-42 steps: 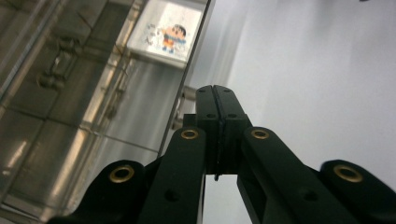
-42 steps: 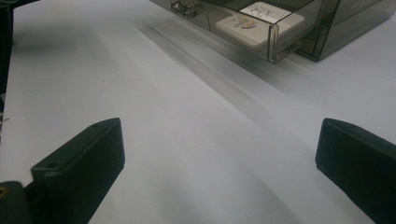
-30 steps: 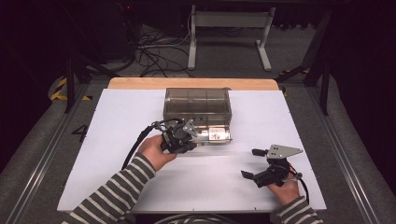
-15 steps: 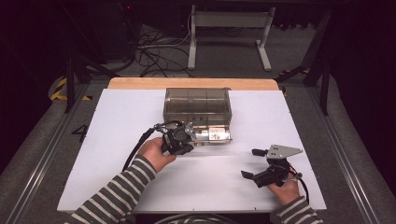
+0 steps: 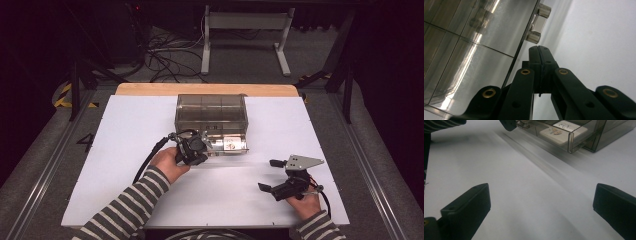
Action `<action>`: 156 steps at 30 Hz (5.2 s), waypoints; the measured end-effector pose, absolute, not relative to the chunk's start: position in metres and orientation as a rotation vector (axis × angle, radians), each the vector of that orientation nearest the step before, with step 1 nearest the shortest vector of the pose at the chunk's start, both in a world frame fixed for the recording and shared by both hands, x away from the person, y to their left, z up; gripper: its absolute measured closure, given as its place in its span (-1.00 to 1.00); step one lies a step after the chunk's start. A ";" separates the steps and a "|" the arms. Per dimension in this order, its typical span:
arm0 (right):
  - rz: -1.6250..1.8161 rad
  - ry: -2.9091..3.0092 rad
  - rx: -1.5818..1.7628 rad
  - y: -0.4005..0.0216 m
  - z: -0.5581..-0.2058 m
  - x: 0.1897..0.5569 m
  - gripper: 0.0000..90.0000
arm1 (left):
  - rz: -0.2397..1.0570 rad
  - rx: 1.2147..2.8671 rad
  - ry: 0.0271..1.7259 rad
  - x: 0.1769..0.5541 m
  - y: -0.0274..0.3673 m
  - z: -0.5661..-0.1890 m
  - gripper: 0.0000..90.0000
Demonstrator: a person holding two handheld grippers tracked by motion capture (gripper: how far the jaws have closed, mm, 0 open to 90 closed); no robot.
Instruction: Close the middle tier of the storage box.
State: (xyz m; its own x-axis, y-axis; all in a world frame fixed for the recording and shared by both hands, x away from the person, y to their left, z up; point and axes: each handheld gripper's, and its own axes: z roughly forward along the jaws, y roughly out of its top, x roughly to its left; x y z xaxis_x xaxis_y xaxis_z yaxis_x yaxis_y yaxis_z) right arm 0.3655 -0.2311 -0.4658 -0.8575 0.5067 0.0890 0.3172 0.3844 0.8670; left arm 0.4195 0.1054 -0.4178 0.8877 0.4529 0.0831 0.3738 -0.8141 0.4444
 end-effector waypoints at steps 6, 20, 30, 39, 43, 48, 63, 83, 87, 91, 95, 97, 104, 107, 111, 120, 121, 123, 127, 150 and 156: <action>1.469 2.450 0.740 -0.231 -0.466 0.366 -0.96 | 0.271 2.627 0.620 0.421 0.105 -0.419 1.00; 1.469 2.450 0.741 -0.231 -0.466 0.366 -0.96 | 0.274 2.618 0.634 0.421 0.104 -0.418 1.00; 1.469 2.450 0.741 -0.231 -0.466 0.366 -0.96 | 0.292 2.591 0.671 0.424 0.104 -0.417 1.00; 1.468 2.452 0.740 -0.231 -0.466 0.366 -0.96 | 0.321 2.532 0.740 0.433 0.107 -0.416 1.00; 1.468 2.452 0.739 -0.231 -0.466 0.366 -0.96 | 0.328 2.505 0.770 0.436 0.107 -0.418 1.00; 1.468 2.452 0.739 -0.231 -0.466 0.366 -0.96 | 0.314 2.475 0.813 0.440 0.109 -0.420 1.00; 1.470 2.454 0.736 -0.231 -0.466 0.366 -0.96 | 0.288 2.373 0.899 0.453 0.115 -0.424 1.00; 1.470 2.456 0.733 -0.231 -0.466 0.366 -0.96 | 0.279 2.246 0.991 0.465 0.124 -0.427 1.00; 1.470 2.457 0.732 -0.231 -0.466 0.366 -0.96 | 0.290 2.209 0.995 0.466 0.126 -0.425 1.00; 1.470 2.457 0.732 -0.231 -0.466 0.366 -0.96 | 0.314 2.196 1.008 0.467 0.125 -0.426 1.00; 1.470 2.456 0.732 -0.231 -0.466 0.366 -0.96 | 0.327 2.192 1.011 0.468 0.125 -0.426 1.00; 1.469 2.456 0.734 -0.231 -0.466 0.366 -0.96 | 0.351 2.199 1.001 0.466 0.123 -0.427 1.00; 1.472 2.455 0.735 -0.231 -0.466 0.366 -0.96 | 0.360 2.202 1.006 0.466 0.122 -0.426 1.00; 1.472 2.455 0.735 -0.231 -0.466 0.366 -0.96 | 0.367 2.205 1.010 0.465 0.121 -0.426 1.00; 1.473 2.456 0.736 -0.231 -0.466 0.366 -0.96 | 0.331 2.211 0.997 0.463 0.123 -0.424 0.99; 1.474 2.462 0.733 -0.231 -0.466 0.367 -0.96 | 0.359 2.246 0.906 0.448 0.120 -0.413 0.82; 1.474 2.463 0.733 -0.231 -0.466 0.367 -0.96 | 0.363 2.250 0.899 0.447 0.119 -0.412 0.81; 1.474 2.463 0.733 -0.231 -0.466 0.367 -0.96 | 0.371 2.255 0.889 0.444 0.119 -0.411 0.80; 1.474 2.463 0.735 -0.231 -0.466 0.367 -0.96 | 0.370 2.258 0.879 0.442 0.118 -0.410 0.75; 1.480 2.453 0.740 -0.232 -0.466 0.367 -0.96 | 0.320 2.194 0.765 0.405 0.149 -0.386 -0.04; 1.480 2.449 0.740 -0.232 -0.466 0.367 -0.96 | 0.323 2.164 0.691 0.391 0.167 -0.384 -0.37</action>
